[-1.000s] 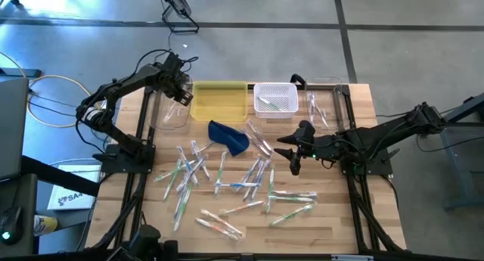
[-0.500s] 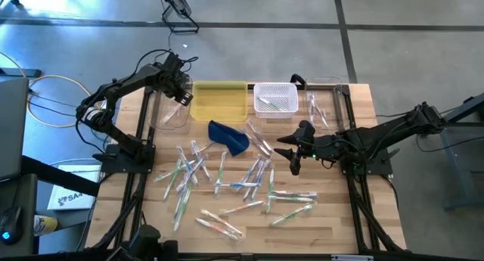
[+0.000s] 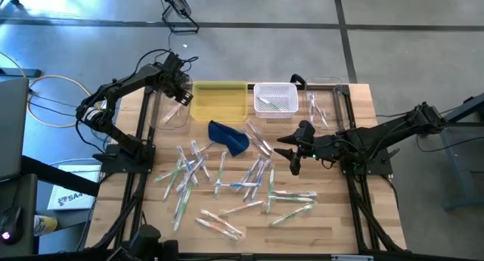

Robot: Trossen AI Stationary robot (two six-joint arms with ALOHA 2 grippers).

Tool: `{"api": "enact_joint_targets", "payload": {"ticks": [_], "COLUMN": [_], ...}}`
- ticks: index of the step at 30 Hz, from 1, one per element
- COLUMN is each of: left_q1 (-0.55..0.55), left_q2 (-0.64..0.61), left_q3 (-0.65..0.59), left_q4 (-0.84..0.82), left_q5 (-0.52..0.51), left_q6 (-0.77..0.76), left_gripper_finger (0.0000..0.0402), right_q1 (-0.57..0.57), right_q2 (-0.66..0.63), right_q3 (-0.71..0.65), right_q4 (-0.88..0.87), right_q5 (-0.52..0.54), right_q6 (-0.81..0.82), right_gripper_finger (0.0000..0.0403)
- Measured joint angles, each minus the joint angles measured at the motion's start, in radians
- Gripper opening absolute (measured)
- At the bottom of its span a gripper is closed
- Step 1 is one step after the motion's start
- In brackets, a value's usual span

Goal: Pick & Place Toothbrushes
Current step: Put the violet toothbrush into the right transparent bin

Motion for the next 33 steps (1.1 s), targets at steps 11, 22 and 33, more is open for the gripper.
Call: {"api": "enact_joint_targets", "payload": {"ticks": [11, 22, 33], "left_q1": [0.0, -0.001, -0.114], "left_q2": [0.0, 0.0, -0.099], "left_q3": [0.0, 0.0, -0.001], "left_q4": [0.001, -0.003, 0.059], "left_q5": [0.0, -0.022, -0.055], "left_q6": [0.0, -0.015, 0.096], "left_gripper_finger": [0.0139, 0.0139, 0.0139], "right_q1": [0.0, 0.0, 0.0], "right_q2": [0.0, 0.0, 0.0], "right_q3": [0.0, 0.0, 0.0], "right_q4": [0.0, 0.0, 0.0], "right_q5": [0.0, 0.0, 0.003], "right_q6": [0.0, 0.002, 0.0], "right_gripper_finger": [0.0183, 0.0183, 0.0183]}}
